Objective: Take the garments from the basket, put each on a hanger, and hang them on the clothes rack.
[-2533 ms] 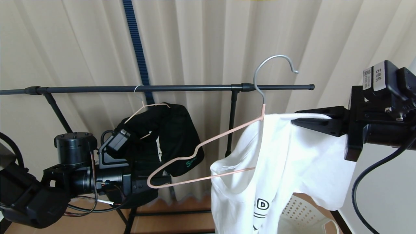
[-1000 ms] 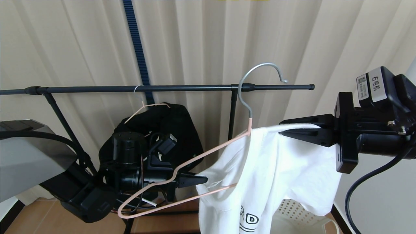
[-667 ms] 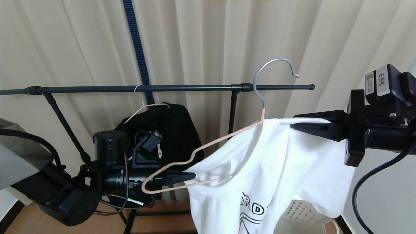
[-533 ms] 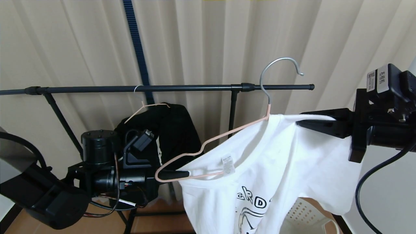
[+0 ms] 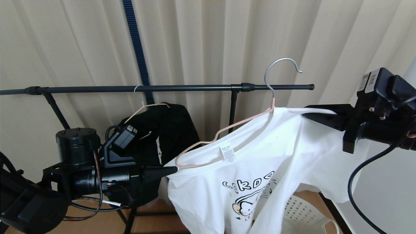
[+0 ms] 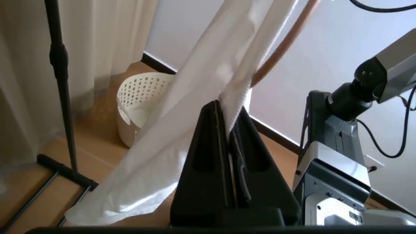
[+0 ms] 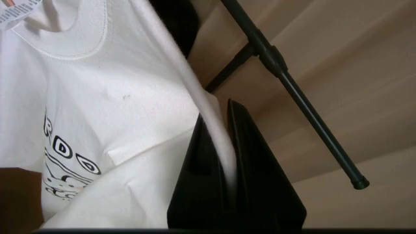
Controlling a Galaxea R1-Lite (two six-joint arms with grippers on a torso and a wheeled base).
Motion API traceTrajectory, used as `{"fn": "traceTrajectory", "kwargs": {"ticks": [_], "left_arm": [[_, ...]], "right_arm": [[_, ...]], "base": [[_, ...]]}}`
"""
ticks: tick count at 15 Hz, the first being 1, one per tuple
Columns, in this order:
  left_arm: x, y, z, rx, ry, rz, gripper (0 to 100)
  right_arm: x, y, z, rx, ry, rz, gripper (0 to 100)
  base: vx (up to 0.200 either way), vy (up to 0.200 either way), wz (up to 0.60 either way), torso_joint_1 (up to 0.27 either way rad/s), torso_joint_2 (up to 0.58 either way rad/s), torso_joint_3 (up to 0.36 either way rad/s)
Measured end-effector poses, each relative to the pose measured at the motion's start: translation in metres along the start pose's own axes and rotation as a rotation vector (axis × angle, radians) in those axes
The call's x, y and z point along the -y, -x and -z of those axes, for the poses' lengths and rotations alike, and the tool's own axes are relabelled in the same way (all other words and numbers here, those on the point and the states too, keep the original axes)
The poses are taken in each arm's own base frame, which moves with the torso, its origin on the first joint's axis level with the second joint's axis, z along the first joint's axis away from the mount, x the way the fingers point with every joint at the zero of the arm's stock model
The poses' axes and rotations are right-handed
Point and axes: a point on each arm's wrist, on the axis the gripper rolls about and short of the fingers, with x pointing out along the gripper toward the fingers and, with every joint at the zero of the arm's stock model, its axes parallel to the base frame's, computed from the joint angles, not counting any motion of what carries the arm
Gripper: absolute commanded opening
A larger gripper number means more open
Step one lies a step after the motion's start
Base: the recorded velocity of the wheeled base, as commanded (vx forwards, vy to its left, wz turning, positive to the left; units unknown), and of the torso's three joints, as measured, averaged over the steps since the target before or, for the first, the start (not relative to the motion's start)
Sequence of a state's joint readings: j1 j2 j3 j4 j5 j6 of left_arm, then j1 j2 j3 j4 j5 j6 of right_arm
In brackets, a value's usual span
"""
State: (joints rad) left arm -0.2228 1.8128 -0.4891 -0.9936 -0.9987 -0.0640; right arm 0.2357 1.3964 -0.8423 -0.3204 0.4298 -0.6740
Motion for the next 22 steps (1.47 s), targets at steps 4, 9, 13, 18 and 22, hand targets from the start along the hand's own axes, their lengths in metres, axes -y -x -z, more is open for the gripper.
{"fn": "traceTrajectory", "kwargs": {"ticks": [4,9,13,18,22], "left_arm": [[0.001,0.005,-0.007,0.020,-0.021,-0.013,0],[0.007,0.007,-0.021,0.015,-0.011,-0.031,0],[0.014,0.006,-0.042,-0.063,0.017,-0.138,0],[0.035,-0.023,-0.077,-0.127,-0.070,-0.343,0],[0.041,-0.039,-0.085,-0.159,-0.081,-0.373,0]], "right_arm": [[-0.006,-0.001,0.013,-0.045,0.012,-0.014,0],[-0.016,-0.008,0.026,-0.077,0.017,0.027,0],[-0.029,-0.019,0.045,-0.124,-0.065,0.035,0],[-0.035,-0.024,0.048,-0.129,-0.150,0.023,0],[-0.041,-0.017,0.044,-0.120,-0.138,0.027,0]], "base": [[0.000,0.000,0.00,0.000,0.00,0.000],[0.000,0.000,0.00,0.000,0.00,0.000],[0.000,0.000,0.00,0.000,0.00,0.000],[0.000,0.000,0.00,0.000,0.00,0.000],[0.000,0.000,0.00,0.000,0.00,0.000]]}}
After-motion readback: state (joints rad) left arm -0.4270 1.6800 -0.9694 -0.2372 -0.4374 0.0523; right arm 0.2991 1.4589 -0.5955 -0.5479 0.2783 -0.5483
